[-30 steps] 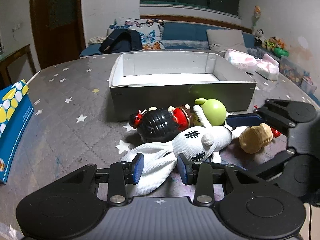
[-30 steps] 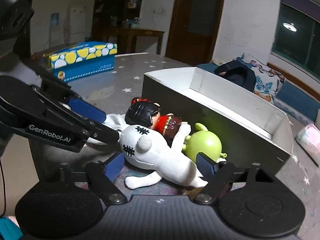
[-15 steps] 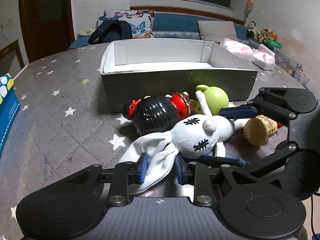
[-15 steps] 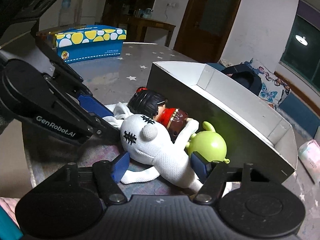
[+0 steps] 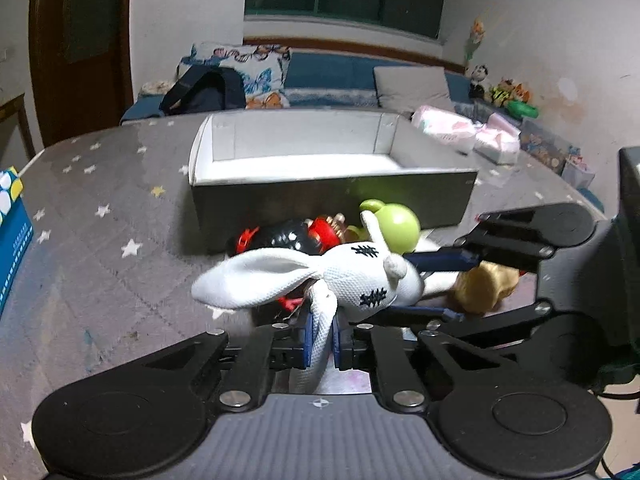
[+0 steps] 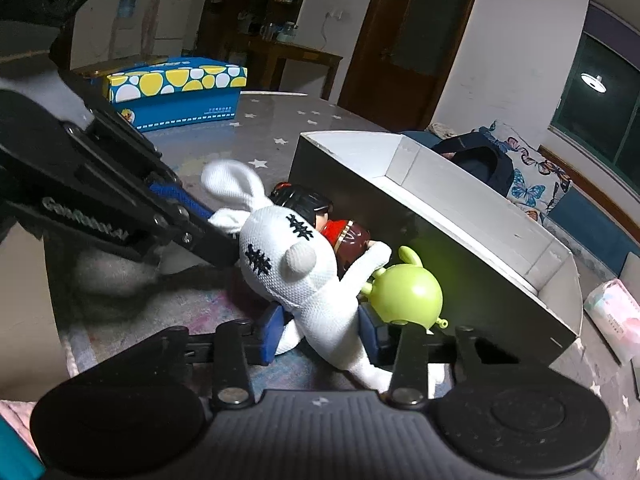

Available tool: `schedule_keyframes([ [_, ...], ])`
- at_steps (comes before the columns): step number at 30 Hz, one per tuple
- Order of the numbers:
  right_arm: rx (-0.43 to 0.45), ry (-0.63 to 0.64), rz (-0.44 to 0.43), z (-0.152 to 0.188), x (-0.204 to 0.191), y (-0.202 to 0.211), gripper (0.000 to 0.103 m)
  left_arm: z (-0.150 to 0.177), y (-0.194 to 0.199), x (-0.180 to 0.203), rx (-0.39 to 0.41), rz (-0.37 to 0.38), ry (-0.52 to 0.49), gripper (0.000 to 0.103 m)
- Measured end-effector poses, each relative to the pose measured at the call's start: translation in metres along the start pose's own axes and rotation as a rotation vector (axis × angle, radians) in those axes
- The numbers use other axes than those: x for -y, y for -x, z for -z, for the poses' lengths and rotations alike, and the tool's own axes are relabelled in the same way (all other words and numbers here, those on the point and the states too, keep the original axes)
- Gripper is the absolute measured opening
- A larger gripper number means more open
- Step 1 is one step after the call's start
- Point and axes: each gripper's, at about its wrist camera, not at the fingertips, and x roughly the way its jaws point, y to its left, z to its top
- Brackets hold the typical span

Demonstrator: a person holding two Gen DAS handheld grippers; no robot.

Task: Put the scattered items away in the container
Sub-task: 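Grasp the white plush bunny with the left gripper and lift it, then carry the bunny over the white box and open the left gripper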

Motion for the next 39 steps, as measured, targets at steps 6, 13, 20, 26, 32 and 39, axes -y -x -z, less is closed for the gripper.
schedule_keyframes([
  [6, 0.048, -0.043, 0.017, -0.003, 0.006, 0.017, 0.033, -0.015, 0.018, 0.009, 0.066, 0.033, -0.024, 0.01],
  [13, 0.157, -0.073, 0.106, -0.025, 0.032, 0.049, 0.033, -0.056, 0.038, 0.019, 0.191, 0.075, -0.064, 0.01],
  [20, 0.193, -0.03, 0.222, -0.058, 0.074, 0.051, 0.033, -0.112, 0.018, 0.02, 0.25, 0.094, -0.056, 0.01],
  [26, 0.094, 0.003, 0.245, -0.071, 0.113, 0.008, 0.033, -0.142, -0.039, 0.012, 0.177, 0.085, -0.014, 0.011],
  [32, -0.03, -0.017, 0.202, -0.068, 0.141, -0.044, 0.033, -0.149, -0.099, -0.004, 0.064, 0.046, 0.034, 0.012],
  [39, -0.098, -0.067, 0.158, -0.063, 0.153, -0.081, 0.039, -0.141, -0.124, -0.016, 0.013, 0.008, 0.057, 0.022],
])
